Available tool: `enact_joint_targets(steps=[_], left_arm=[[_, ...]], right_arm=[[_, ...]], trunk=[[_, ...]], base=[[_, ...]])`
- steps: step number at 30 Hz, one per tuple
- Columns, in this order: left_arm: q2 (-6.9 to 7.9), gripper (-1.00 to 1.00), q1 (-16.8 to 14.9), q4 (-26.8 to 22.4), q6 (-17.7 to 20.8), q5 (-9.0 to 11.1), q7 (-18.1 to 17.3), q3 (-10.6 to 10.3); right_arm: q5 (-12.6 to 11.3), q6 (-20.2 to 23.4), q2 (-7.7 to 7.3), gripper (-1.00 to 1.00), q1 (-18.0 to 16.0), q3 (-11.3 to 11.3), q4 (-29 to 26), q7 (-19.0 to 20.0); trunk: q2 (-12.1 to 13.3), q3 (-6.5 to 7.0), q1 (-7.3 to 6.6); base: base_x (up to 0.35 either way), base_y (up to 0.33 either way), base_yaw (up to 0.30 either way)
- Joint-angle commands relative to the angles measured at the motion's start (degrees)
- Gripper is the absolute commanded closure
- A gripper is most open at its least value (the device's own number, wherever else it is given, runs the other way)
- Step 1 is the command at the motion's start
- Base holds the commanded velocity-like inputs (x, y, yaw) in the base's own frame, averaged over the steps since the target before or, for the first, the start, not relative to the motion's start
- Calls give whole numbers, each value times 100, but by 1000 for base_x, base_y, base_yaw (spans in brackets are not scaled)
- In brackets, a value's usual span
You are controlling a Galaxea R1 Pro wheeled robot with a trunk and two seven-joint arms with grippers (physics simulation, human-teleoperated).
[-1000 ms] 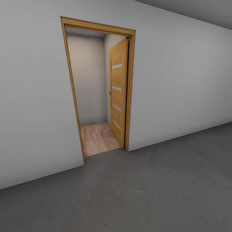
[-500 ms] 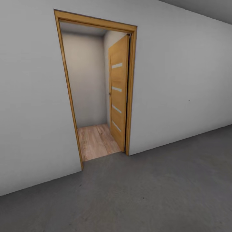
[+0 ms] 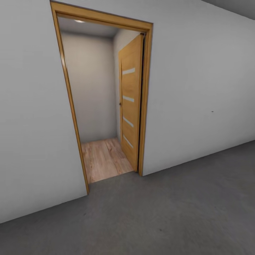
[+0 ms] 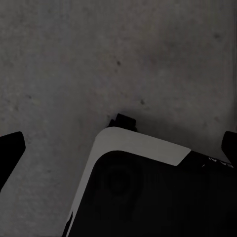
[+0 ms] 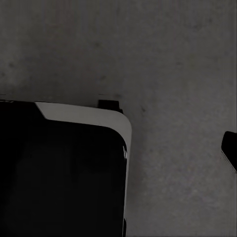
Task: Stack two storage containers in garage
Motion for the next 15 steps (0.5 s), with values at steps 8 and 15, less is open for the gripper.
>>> enact_joint_targets(steps=[8,15], left_arm=[[-1,-100,-3,1,-13,44,14,-49],[-1,-100,-3,4,-13,44,14,-49]], right_arm=[[-54,-37,2,-100,-8,49,18,-3],[-64,-37,16,-100,-8,43,18,-42]], trunk=[[-4,-7,4],[-4,-7,4]], base=[[321,0,0],[321,0,0]])
